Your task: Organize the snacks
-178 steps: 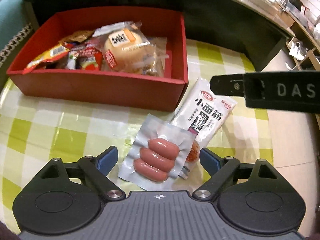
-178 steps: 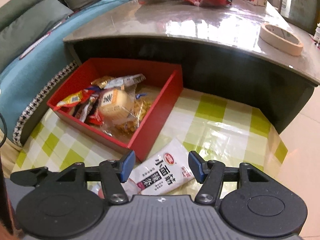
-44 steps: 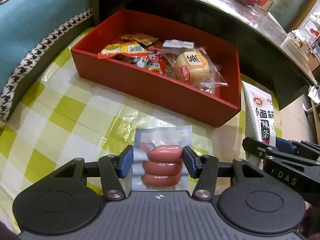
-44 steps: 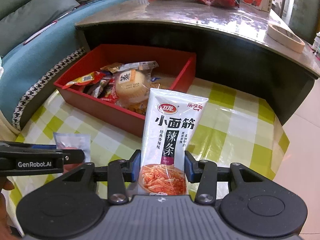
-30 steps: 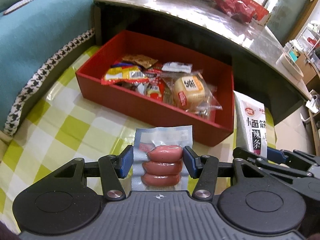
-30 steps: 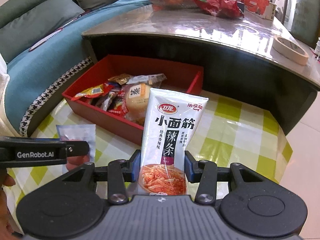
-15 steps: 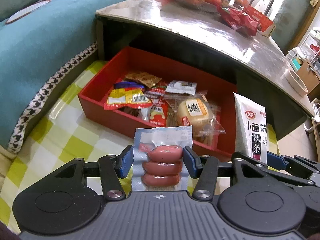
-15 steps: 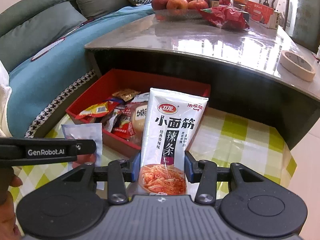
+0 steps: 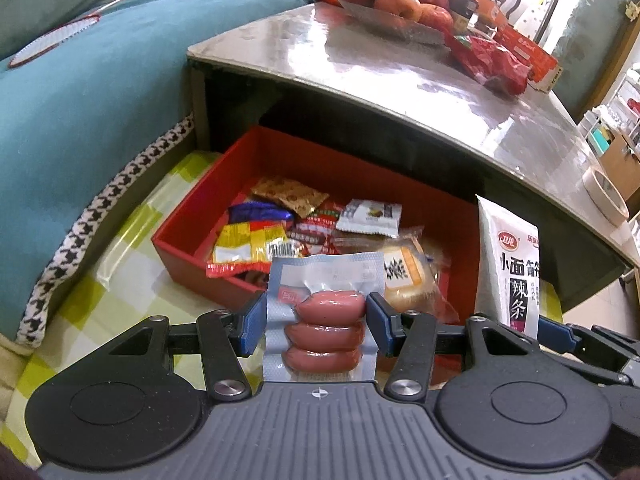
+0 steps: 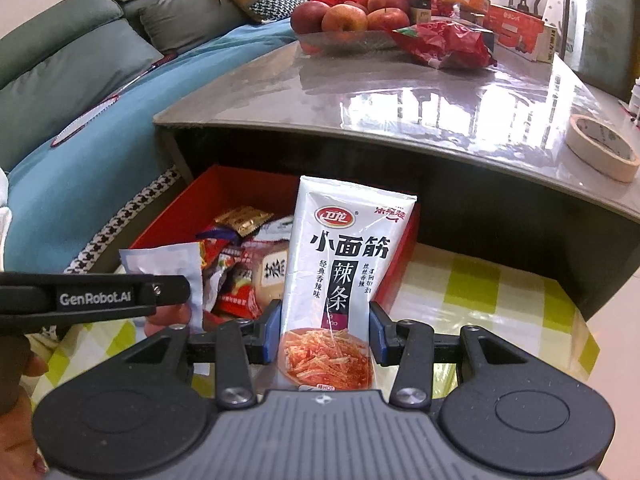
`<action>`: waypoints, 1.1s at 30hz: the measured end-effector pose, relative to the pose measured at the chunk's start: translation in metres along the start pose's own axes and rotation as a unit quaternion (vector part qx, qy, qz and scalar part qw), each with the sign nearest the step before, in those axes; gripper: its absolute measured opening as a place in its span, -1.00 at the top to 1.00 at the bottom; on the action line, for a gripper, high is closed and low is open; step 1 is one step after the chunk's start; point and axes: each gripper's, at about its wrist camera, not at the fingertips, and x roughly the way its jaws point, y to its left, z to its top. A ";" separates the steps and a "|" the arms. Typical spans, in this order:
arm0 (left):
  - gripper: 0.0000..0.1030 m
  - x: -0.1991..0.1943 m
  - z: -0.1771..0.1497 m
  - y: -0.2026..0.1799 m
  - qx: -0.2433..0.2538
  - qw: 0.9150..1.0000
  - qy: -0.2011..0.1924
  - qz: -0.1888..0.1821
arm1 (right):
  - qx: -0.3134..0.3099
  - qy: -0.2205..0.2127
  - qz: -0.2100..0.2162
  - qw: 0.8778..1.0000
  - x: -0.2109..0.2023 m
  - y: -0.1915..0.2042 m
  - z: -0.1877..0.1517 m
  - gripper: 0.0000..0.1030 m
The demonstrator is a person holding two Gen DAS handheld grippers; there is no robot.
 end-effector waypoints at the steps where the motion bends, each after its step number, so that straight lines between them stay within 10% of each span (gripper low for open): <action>1: -0.18 0.001 0.002 0.000 -0.001 1.000 -0.001 0.001 | 0.000 0.000 0.000 1.000 0.001 0.001 0.001 0.10; 33: -0.01 0.071 0.042 -0.002 0.011 0.999 0.019 0.031 | 0.032 0.025 -0.004 0.999 0.072 -0.006 0.026 0.09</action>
